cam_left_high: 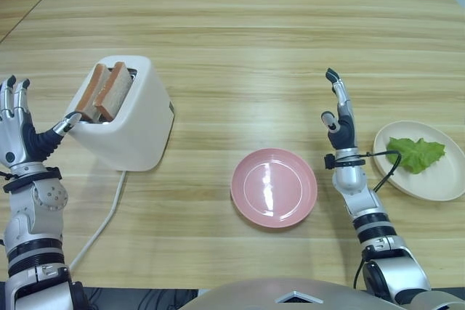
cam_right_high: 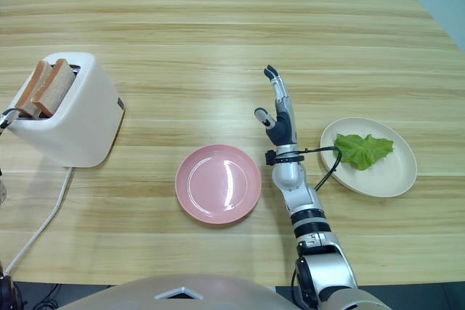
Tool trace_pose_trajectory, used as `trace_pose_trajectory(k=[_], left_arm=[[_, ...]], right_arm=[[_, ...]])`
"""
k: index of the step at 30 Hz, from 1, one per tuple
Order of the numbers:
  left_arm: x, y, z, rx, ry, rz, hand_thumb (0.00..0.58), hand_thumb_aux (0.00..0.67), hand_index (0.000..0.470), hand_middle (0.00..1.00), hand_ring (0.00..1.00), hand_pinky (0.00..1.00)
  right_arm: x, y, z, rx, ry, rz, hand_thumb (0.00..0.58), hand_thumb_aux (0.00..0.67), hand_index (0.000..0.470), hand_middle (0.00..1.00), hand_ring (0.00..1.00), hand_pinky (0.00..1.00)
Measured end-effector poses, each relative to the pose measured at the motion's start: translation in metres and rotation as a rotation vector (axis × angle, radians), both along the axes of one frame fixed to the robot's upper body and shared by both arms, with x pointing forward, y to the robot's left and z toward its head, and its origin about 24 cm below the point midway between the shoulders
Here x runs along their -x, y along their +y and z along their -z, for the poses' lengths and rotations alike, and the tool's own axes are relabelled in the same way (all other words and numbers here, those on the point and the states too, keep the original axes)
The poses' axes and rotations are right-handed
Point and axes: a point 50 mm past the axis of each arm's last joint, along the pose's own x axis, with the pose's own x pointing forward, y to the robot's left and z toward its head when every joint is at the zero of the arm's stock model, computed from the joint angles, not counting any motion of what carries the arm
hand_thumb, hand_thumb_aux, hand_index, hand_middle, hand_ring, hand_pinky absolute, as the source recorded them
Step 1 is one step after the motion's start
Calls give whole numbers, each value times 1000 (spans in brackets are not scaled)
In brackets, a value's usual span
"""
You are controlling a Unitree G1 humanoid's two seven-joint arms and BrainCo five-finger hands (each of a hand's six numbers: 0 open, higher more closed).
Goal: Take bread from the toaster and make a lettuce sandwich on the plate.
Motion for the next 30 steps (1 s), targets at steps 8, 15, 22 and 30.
trace_pose_trajectory(k=[8, 15, 22, 30], left_arm=[[-19, -15, -4, 1, 53, 94, 0, 0, 0, 0, 0, 0], [-25, -20, -3, 0, 121, 129, 577, 625, 439, 0, 0, 0], [-30, -17, -2, 36, 122, 137, 509, 436, 306, 0, 0, 0], [-37, -24, 0, 72, 117, 205, 580, 670, 470, 0, 0, 0]], right_arm=[[0, 2, 4, 31, 12, 5, 0, 0, 0, 0, 0, 0], [0, 1, 4, 37, 11, 11, 0, 0, 0, 0, 0, 0], [1, -4, 5, 53, 13, 20, 0, 0, 0, 0, 0, 0], [1, -9, 5, 66, 14, 28, 0, 0, 0, 0, 0, 0]])
